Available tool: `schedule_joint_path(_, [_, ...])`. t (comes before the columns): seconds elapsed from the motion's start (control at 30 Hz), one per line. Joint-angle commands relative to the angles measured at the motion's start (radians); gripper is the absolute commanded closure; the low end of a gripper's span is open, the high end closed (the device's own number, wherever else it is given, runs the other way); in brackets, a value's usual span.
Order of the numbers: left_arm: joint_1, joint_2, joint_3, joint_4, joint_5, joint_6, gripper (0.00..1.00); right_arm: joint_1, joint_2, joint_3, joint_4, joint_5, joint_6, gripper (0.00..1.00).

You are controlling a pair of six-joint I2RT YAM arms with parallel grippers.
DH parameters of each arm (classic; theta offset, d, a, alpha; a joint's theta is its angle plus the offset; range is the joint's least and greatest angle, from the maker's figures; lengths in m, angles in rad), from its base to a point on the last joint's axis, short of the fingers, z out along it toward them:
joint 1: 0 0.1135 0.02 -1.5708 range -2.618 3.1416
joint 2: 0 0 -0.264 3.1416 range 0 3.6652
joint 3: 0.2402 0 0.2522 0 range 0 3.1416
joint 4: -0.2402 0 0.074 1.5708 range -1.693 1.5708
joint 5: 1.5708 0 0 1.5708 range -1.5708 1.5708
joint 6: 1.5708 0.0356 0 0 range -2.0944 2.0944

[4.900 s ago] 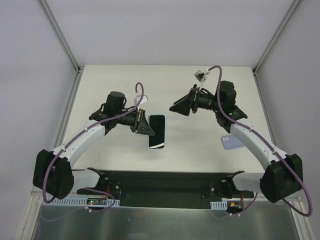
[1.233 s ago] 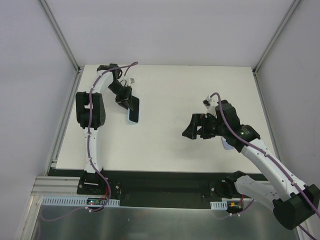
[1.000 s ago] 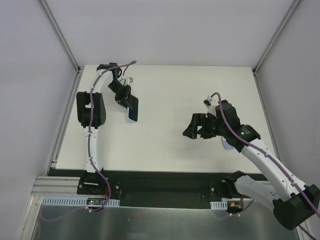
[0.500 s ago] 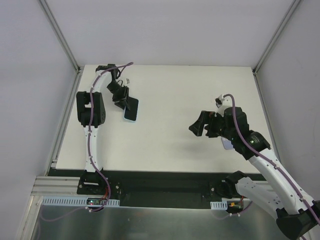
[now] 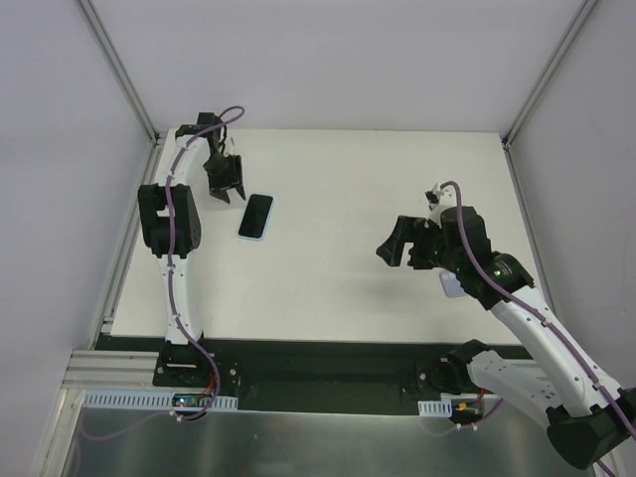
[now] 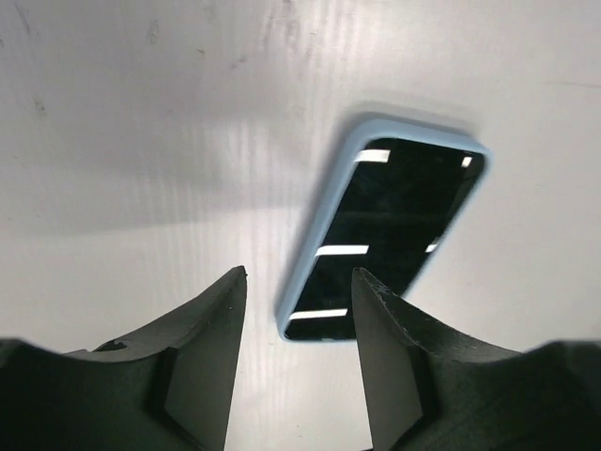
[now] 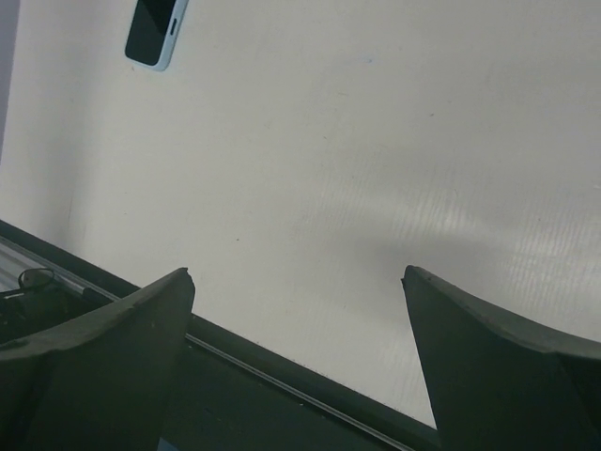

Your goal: Put the phone into the phone case

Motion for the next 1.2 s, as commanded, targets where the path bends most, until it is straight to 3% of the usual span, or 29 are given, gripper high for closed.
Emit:
schedule_joint_path(0.0, [-0.007,-0.191,-0.078,0.131,0.180,-0.119,0.53,0.000,0.056,0.066,-0.063,0.127,-0.030,0.04])
schedule_joint_path(0.03, [-0.010,-0.234,-0.098,0.154,0.207,-0.133,0.51,0.000,0.070,0.078,-0.077,0.192,-0.040,0.04])
schedule_joint_path(0.13, [-0.024,-0.344,-0.197,0.228,0.283,-0.141,0.01,-0.008,0.142,0.130,-0.116,0.313,-0.099,0.04])
schedule_joint_path(0.27, [-0.063,-0.481,-0.354,0.280,0.371,-0.132,0.01,-0.014,0.261,0.207,-0.111,0.347,-0.214,0.04])
schedule_joint_path(0.4, [-0.134,-0.617,-0.486,0.304,0.256,-0.110,0.01,-0.040,0.438,0.328,-0.165,0.361,-0.369,0.04])
schedule_joint_path(0.53, [-0.175,-0.747,-0.618,0.358,0.221,-0.157,0.01,-0.132,0.576,0.405,-0.169,0.257,-0.558,0.04])
schedule_joint_path(0.73, [-0.177,-0.939,-0.955,0.499,0.153,-0.233,0.01,-0.293,0.757,0.477,-0.171,0.079,-0.741,0.04])
schedule_joint_path(1.0, [-0.174,-1.027,-0.985,0.531,0.184,-0.224,0.01,-0.494,0.947,0.580,-0.191,-0.068,-0.862,0.04])
schedule_joint_path(1.17, [-0.145,-1.032,-0.992,0.544,0.221,-0.239,0.01,-0.521,1.079,0.704,-0.291,-0.064,-0.920,0.04])
